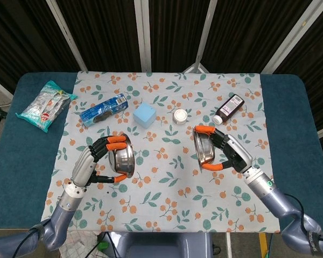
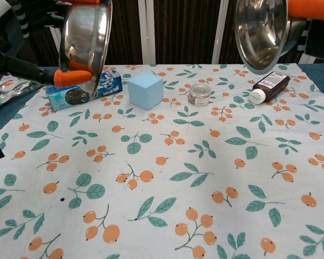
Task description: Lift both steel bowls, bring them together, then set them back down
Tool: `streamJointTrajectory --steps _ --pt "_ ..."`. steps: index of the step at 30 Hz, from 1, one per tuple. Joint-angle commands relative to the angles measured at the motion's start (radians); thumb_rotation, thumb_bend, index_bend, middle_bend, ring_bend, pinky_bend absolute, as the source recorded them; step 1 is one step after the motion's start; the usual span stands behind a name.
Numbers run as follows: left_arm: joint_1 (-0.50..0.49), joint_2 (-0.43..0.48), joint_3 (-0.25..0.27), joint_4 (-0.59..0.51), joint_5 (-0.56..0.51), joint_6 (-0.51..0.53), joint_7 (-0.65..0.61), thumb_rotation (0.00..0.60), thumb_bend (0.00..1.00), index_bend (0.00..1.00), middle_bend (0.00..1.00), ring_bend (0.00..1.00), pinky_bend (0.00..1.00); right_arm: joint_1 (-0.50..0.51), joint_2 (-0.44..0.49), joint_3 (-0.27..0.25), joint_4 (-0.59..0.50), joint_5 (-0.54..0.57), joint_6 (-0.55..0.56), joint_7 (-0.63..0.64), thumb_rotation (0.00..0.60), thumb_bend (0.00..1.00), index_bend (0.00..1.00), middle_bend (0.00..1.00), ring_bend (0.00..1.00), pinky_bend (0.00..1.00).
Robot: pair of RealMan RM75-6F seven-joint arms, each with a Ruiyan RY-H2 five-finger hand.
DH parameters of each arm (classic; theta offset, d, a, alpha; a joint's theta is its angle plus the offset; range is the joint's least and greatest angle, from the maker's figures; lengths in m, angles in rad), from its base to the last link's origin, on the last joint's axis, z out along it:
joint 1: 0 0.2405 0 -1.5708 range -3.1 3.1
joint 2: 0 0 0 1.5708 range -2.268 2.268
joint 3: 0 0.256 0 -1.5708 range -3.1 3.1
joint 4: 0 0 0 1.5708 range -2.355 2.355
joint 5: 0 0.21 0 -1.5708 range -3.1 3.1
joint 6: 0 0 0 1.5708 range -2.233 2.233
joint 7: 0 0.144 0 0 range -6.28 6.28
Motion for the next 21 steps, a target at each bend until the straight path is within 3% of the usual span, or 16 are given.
streamJointTrajectory --steps 1,10,21 --pt "-0.006 -0.044 -0.004 0.036 0.013 0.028 -0.018 0.600 0.04 0.34 0.33 0.28 0.39 0.006 -0.020 -0.006 0.002 0.023 0.008 -0.013 0.600 0.06 0.41 0.27 0.34 0.39" --pt "-0.031 -0.162 -0.020 0.166 0.042 0.106 -0.054 0.600 0.04 0.35 0.33 0.28 0.39 0.018 -0.039 -0.022 -0.033 0.059 0.020 -0.084 0.600 0.06 0.41 0.27 0.34 0.39" --pt "-0.082 -0.265 -0.021 0.313 0.106 0.188 -0.003 0.600 0.04 0.35 0.33 0.28 0.39 0.026 -0.065 -0.036 -0.092 0.116 0.016 -0.178 0.600 0.06 0.41 0.27 0.34 0.39"
